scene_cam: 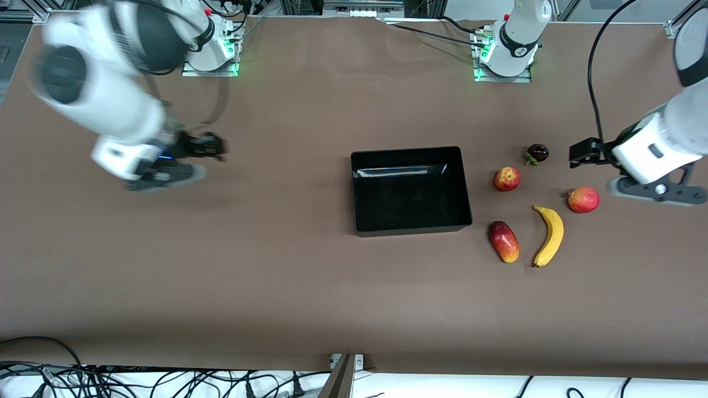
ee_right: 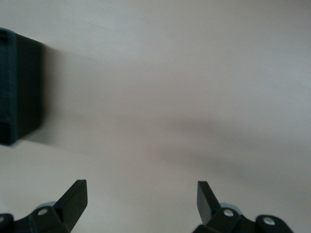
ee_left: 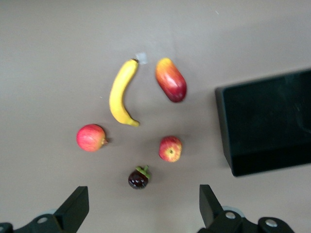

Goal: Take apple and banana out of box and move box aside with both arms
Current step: 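Grasp the rim of the empty black tray with the right gripper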

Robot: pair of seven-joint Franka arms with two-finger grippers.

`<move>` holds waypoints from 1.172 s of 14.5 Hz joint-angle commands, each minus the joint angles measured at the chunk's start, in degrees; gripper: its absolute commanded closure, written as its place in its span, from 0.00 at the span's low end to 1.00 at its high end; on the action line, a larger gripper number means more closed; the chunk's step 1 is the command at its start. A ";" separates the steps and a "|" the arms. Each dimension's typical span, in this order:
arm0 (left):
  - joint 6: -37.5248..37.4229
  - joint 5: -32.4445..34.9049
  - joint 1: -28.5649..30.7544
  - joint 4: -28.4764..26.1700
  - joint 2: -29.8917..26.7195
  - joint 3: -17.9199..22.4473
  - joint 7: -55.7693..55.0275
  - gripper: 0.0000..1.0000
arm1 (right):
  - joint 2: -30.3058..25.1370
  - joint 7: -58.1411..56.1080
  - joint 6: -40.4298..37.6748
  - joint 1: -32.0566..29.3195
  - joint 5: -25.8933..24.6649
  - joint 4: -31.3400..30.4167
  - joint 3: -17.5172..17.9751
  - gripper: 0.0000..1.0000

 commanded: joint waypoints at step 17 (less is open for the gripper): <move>10.74 -2.28 -8.52 -18.18 -11.71 12.81 -0.06 0.00 | 26.97 16.81 32.70 23.31 -5.55 4.03 -0.86 1.00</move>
